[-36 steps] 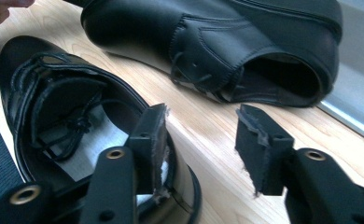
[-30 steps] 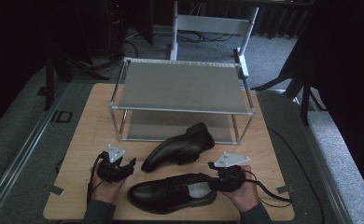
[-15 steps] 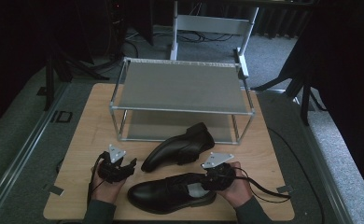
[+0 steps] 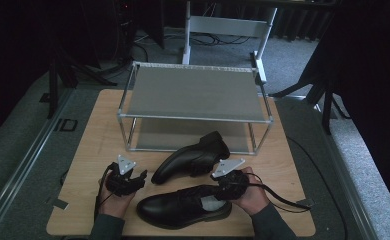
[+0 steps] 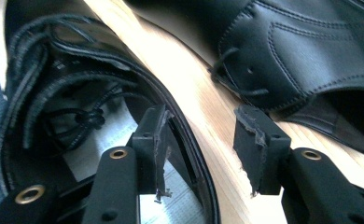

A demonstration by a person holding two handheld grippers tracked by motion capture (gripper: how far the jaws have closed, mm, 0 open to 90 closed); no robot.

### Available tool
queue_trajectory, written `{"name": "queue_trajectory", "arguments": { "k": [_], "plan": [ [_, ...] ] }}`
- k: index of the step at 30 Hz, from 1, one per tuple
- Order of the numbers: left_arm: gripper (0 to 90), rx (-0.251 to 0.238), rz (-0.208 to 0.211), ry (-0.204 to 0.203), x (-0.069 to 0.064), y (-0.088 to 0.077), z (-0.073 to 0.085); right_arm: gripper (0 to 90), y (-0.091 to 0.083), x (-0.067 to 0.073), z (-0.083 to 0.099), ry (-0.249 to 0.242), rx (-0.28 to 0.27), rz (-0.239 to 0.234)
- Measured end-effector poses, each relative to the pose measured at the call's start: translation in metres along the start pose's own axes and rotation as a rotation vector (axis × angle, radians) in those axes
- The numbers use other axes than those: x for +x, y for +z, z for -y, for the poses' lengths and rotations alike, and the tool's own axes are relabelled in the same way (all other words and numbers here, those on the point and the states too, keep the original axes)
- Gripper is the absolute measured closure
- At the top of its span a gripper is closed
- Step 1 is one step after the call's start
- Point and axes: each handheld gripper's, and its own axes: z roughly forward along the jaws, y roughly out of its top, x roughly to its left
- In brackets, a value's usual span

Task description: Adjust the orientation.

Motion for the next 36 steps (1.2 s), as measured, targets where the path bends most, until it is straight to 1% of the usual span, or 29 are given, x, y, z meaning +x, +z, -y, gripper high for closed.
{"name": "queue_trajectory", "arguments": {
  "k": [2, 5, 7, 8, 9, 10, 11, 12, 13, 14, 17, 19, 21, 24, 32, 36],
  "plan": [
    [43.9, 0.0, -0.002, 0.0, 0.0, 0.0, 0.0, 56.6, 0.0, 0.002, -0.002, -0.02, 0.0, -0.006],
    [43.9, 0.003, -0.002, 0.005, 0.0, 0.001, 0.0, 58.0, 0.002, 0.002, -0.006, -0.034, 0.009, -0.02],
    [43.9, 0.004, -0.002, 0.008, -0.001, 0.001, 0.0, 58.4, 0.006, 0.004, -0.008, -0.055, 0.033, -0.033],
    [43.9, 0.004, -0.003, 0.01, -0.002, 0.001, 0.0, 58.4, 0.011, 0.005, -0.01, -0.069, 0.056, -0.031],
    [43.9, 0.004, -0.005, 0.013, -0.002, 0.001, 0.0, 59.9, 0.013, 0.005, -0.011, -0.074, 0.065, -0.038],
    [43.9, 0.003, -0.006, 0.014, -0.002, 0.001, 0.0, 62.6, 0.016, 0.005, -0.013, -0.073, 0.069, -0.052],
    [43.9, 0.003, -0.007, 0.014, -0.002, 0.001, 0.0, 66.0, 0.018, 0.005, -0.014, -0.071, 0.067, -0.056],
    [43.9, 0.003, -0.007, 0.014, -0.002, 0.001, 0.0, 66.0, 0.018, 0.005, -0.014, -0.071, 0.067, -0.056],
    [43.9, 0.003, -0.007, 0.014, -0.002, 0.001, 0.0, 66.0, 0.018, 0.005, -0.016, -0.07, 0.061, -0.071],
    [43.9, 0.001, -0.008, 0.01, -0.001, 0.0, 0.0, 76.6, 0.017, 0.006, -0.016, -0.085, 0.065, -0.088],
    [43.9, -0.001, -0.01, 0.009, 0.0, 0.0, 0.0, 80.2, 0.012, 0.006, -0.011, -0.099, 0.058, -0.088],
    [43.9, -0.003, -0.012, 0.009, 0.0, 0.0, 0.0, 82.5, 0.009, 0.004, -0.006, -0.092, 0.057, -0.092],
    [43.9, -0.003, -0.013, 0.009, 0.0, 0.0, 0.0, 84.4, 0.004, 0.001, 0.001, -0.08, 0.051, -0.106],
    [43.9, -0.001, -0.013, 0.009, 0.0, 0.001, 0.0, 85.2, -0.004, -0.004, 0.012, -0.059, 0.037, -0.125],
    [43.9, -0.001, -0.01, 0.007, 0.003, 0.002, -0.001, 85.4, -0.016, -0.007, 0.026, -0.052, 0.045, -0.115],
    [43.9, -0.005, -0.01, 0.006, 0.002, 0.0, 0.0, 85.4, -0.022, -0.009, 0.033, -0.031, 0.043, -0.102]
  ]
}}
